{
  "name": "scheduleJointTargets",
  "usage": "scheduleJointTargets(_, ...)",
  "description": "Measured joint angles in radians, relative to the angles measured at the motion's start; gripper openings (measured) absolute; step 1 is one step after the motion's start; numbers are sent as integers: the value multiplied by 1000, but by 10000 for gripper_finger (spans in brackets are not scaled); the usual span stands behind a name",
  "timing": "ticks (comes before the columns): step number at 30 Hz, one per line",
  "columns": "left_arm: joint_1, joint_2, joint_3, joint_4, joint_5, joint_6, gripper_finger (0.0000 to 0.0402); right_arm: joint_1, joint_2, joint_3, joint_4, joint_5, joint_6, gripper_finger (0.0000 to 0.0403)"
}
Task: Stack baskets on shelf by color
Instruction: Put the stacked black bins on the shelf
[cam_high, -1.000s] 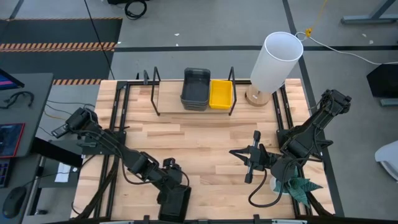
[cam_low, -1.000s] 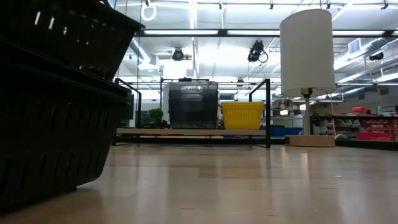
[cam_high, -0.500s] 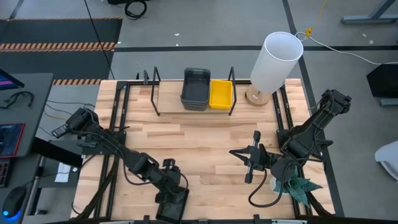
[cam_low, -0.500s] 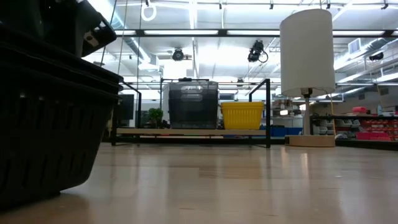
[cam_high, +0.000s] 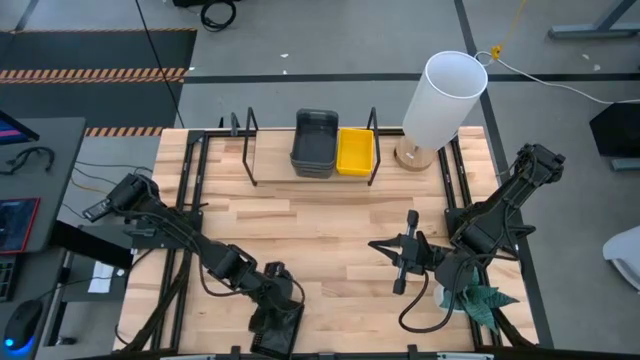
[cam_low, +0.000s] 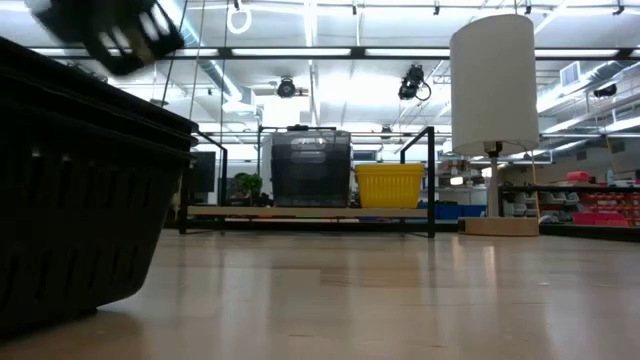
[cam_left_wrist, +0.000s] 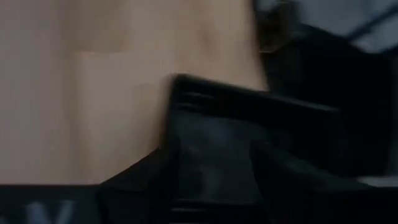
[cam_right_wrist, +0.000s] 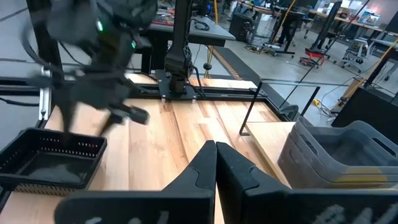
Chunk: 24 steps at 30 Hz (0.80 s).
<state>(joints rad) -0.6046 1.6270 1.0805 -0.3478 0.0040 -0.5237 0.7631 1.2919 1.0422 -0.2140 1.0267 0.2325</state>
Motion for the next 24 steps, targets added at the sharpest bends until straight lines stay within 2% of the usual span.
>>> scheduleJointTargets(3, -38, -1, 54, 36, 74, -21, 192, 0, 0, -2, -3, 0, 0, 8)
scheduleJointTargets(9, -164, 97, 163, 13, 77, -88, 174, -1, 0, -2, -2, 0, -21, 9)
scheduleJointTargets(14, -229, 232, 336, -187, 34, -115, 177, -21, 0, -2, 16, 3, -58, 9)
scheduleJointTargets(19, -251, 345, 518, -398, -64, -112, 194, -46, 0, -2, 43, 1, -109, 9)
scheduleJointTargets(21, -257, 379, 563, -450, -96, -112, 206, -55, 0, -2, 56, -2, -136, 9)
scheduleJointTargets(24, -259, 405, 597, -452, -88, -112, 229, -68, 0, -2, 62, -4, -162, 9)
